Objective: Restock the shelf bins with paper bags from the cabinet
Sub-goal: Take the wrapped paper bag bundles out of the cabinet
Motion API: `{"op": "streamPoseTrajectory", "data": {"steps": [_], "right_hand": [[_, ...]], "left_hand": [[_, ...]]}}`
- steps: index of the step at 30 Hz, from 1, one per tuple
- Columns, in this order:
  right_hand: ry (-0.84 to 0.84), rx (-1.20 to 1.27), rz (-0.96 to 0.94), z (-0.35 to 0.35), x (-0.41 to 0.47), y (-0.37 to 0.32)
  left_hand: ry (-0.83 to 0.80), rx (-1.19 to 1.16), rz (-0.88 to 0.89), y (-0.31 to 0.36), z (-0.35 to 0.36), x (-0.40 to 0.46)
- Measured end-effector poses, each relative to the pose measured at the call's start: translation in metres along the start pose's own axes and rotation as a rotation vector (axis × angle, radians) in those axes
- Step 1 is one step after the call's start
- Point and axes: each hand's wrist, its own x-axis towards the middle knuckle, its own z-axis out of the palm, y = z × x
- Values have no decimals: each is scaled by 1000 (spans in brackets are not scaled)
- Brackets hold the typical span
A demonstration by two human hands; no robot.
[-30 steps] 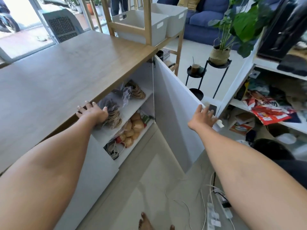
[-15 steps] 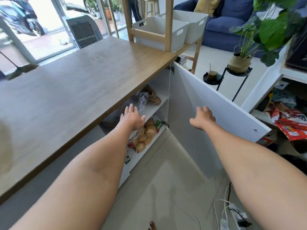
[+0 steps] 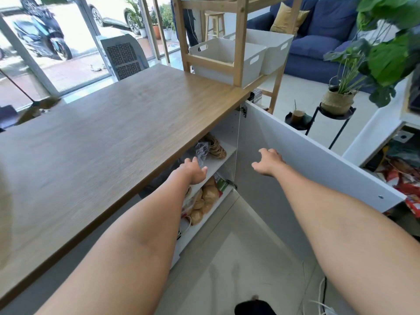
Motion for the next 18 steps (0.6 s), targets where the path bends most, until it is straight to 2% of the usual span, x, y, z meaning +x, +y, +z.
{"op": "streamPoseTrajectory", "data": {"steps": [7,13,18], "right_hand": [[-78,-18,-25,-13,73,12],[-165,-52,-127,-36,171,12],[-251,-51,-176,-31,226,12]], "left_hand": [[-53,-72,-74,24,-2,57],[-113,-139,-187,53,-5,126],[-52,-210,-228,73,0,161]]}}
